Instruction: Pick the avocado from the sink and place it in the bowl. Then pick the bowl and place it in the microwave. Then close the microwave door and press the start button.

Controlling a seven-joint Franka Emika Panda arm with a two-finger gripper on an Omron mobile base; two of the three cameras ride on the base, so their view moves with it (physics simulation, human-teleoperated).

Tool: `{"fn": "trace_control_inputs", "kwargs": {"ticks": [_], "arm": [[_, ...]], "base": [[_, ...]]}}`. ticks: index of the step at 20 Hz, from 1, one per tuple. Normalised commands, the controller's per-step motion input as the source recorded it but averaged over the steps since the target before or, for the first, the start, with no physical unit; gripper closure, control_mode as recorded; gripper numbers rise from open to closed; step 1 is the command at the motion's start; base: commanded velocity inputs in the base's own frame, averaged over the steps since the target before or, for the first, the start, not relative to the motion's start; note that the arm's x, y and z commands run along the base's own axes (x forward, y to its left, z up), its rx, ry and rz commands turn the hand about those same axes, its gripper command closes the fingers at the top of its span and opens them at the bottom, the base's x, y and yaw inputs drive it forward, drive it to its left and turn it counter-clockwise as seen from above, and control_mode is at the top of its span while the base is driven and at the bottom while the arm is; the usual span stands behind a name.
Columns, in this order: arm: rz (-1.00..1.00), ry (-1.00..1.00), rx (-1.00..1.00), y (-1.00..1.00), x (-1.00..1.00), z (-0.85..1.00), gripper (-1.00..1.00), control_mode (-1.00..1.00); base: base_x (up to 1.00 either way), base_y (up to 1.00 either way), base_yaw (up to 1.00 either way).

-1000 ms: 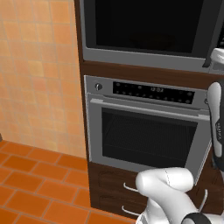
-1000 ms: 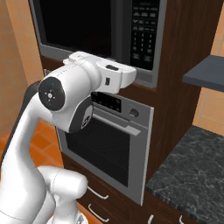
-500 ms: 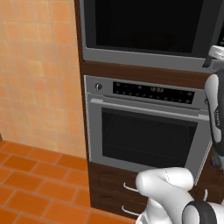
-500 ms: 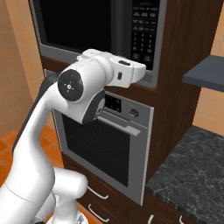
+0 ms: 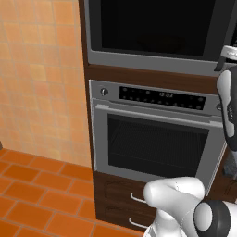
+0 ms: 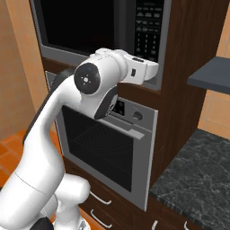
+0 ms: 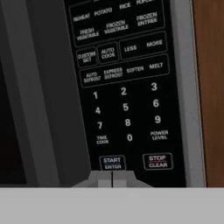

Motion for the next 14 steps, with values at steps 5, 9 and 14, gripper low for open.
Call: {"fn": "trace_control_inputs", "kwargs": {"ticks": [5,9,14], "arm": [[0.00,0.00,0.00,-0.02,0.13,-0.10,1.00,-1.00],[0.00,0.00,0.00,0.00,0.17,-0.08,1.00,-1.00],[0.00,0.00,0.00,0.00,0.13,-0.12,1.00,-1.00]], "base": [[0.00,0.00,0.00],[0.00,0.00,0.00],[0.00,0.00,0.00]]}}
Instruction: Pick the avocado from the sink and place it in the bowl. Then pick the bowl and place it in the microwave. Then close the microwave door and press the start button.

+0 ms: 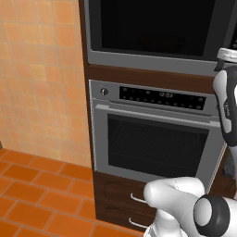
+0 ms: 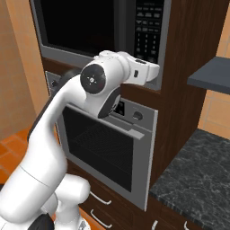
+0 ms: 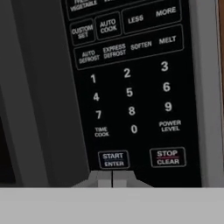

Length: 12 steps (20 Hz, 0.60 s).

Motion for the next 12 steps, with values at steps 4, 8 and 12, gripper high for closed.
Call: {"fn": "trace_control_inputs", "kwargs": {"ticks": [4,8,12], "arm": [[0.00,0.00,0.00,0.00,0.18,-0.06,1.00,-1.00],[0.00,0.00,0.00,-0.02,0.26,0.00,1.00,-1.00],[0.02,0.04,0.00,-0.21,0.49,-0.02,1.00,-1.00]], "base": [[0.00,0.00,0.00],[0.00,0.00,0.00],[0.00,0.00,0.00]]}}
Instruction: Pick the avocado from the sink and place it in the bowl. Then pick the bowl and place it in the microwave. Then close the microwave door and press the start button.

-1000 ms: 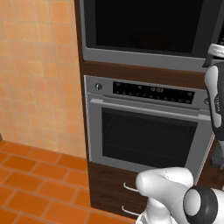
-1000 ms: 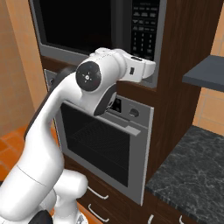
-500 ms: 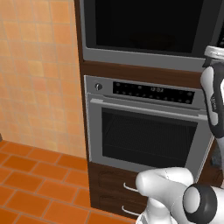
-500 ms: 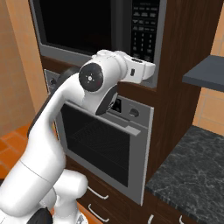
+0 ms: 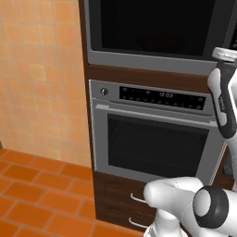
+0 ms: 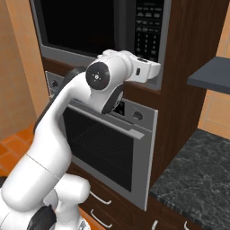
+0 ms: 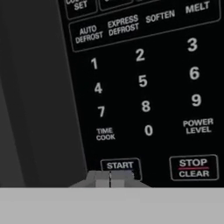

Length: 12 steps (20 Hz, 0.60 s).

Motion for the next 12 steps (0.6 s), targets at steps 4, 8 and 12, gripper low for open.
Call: {"fn": "trace_control_inputs", "kwargs": {"ticks": [4,8,12], "arm": [[0.16,0.18,0.05,-0.44,0.95,-0.22,1.00,-1.00],[0.15,0.06,0.01,-0.07,0.49,-0.17,1.00,-1.00],[0.00,-0.37,-0.15,0.79,-0.82,0.00,1.00,-1.00]], "base": [[0.00,0.00,0.00],[0.00,0.00,0.00],[0.00,0.00,0.00]]}}
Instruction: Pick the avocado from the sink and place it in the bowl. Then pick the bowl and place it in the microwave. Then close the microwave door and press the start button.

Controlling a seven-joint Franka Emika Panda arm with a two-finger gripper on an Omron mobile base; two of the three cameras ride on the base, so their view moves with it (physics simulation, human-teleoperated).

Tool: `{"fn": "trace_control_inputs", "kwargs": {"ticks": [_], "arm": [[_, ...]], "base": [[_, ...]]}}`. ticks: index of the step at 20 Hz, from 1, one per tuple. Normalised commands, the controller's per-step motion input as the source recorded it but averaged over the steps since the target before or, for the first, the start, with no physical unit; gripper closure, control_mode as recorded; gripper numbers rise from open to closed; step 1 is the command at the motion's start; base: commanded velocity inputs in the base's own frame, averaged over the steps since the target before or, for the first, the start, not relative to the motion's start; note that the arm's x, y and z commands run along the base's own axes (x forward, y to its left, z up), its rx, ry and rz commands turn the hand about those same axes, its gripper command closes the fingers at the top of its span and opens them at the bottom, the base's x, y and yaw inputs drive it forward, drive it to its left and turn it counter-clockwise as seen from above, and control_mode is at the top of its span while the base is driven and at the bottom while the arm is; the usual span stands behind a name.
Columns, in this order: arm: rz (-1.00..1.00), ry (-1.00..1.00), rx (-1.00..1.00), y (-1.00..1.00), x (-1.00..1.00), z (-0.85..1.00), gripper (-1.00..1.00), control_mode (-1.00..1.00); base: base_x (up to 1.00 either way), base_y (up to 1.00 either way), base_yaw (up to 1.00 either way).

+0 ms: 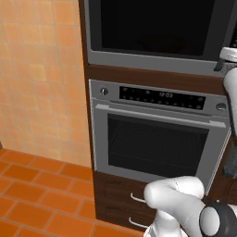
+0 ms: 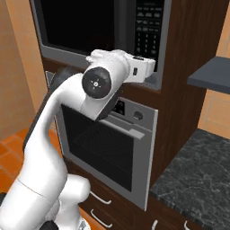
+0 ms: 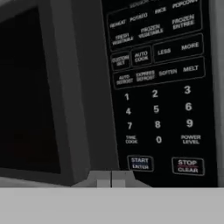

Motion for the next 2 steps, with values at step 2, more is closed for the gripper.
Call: {"fn": "trace_control_inputs", "kwargs": {"ticks": [2], "arm": [[0.00,-0.31,-0.05,1.00,-0.68,0.00,1.00,-1.00]], "base": [[0.00,0.00,0.00]]}}
